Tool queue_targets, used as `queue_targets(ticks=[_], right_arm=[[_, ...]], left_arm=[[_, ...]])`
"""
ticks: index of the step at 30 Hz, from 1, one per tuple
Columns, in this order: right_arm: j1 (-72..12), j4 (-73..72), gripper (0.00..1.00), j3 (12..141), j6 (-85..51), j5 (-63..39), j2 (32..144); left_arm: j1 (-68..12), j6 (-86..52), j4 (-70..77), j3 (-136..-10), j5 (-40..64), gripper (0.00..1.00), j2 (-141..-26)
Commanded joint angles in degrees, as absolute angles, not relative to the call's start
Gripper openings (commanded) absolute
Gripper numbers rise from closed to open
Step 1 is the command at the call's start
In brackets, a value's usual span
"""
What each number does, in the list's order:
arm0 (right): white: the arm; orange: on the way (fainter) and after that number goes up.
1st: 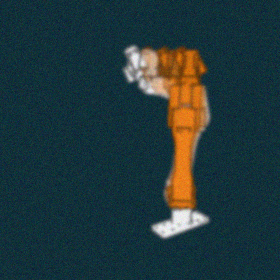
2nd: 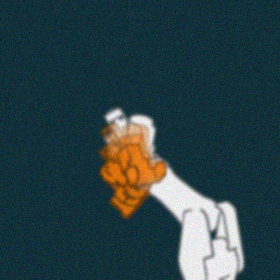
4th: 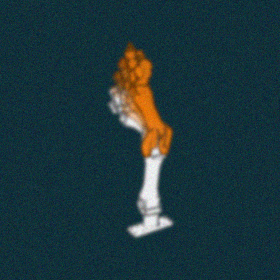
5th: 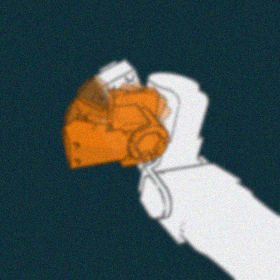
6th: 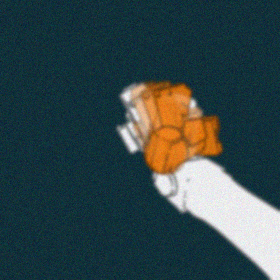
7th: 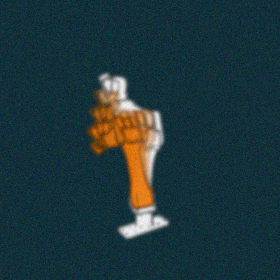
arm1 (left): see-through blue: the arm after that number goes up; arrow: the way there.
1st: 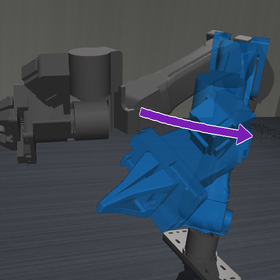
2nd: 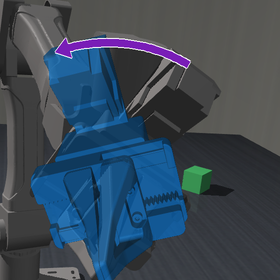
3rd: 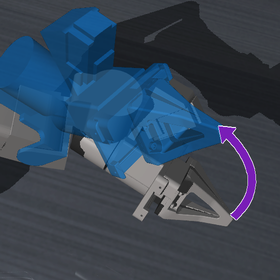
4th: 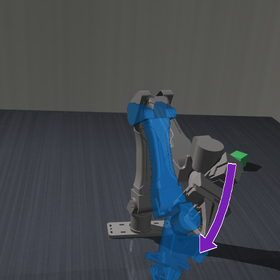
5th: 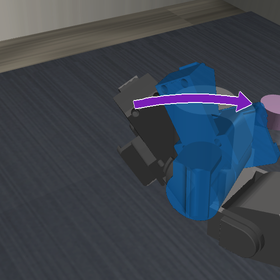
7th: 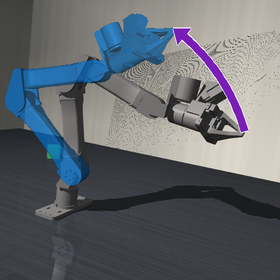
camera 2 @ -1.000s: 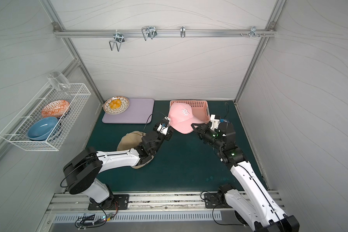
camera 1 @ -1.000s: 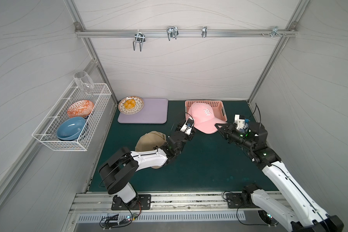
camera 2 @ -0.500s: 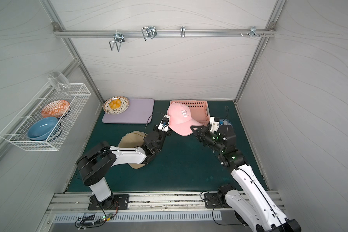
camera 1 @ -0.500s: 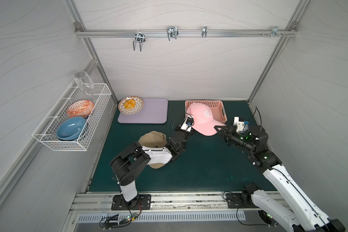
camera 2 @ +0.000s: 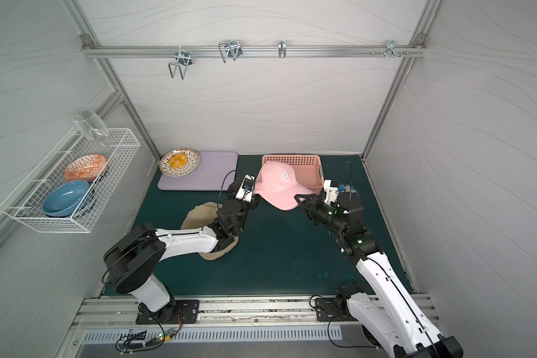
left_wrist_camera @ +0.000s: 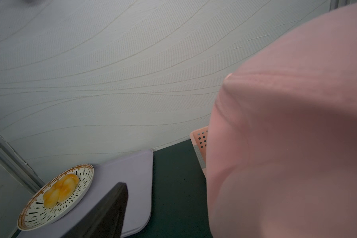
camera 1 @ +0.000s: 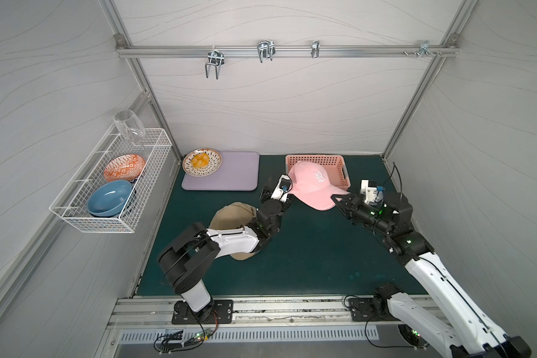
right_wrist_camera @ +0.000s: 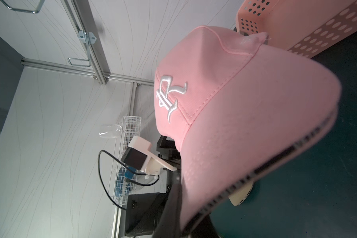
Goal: Turn the baseball cap inside out
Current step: Turn over the baseball cap, then place the baseball cap at the center of the board.
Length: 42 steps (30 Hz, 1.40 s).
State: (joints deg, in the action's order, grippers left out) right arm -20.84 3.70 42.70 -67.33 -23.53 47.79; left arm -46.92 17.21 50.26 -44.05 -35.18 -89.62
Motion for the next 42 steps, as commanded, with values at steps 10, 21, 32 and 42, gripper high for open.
queue_targets(ticks=[10,21,32,42], right_arm=[[-13.03,-5.28,0.0,41.79,-56.39,-39.11,55.54],[-18.58,-14.86,0.0,39.43,-52.04,-52.83,63.12],[-21.95,-25.83,0.0,29.19,-45.7,-56.04,69.31],[-21.97,-24.94,0.03,22.67,-38.59,-54.67,71.43]], left_arm=[[-46.31,-0.85,14.76,-33.59,-7.13,0.83,-51.03],[-45.48,-5.44,6.34,-32.37,-13.7,0.85,-37.2],[-45.4,-6.85,6.77,-32.54,-12.57,0.84,-38.79],[-45.28,-6.86,6.97,-33.66,-11.58,0.84,-41.85]])
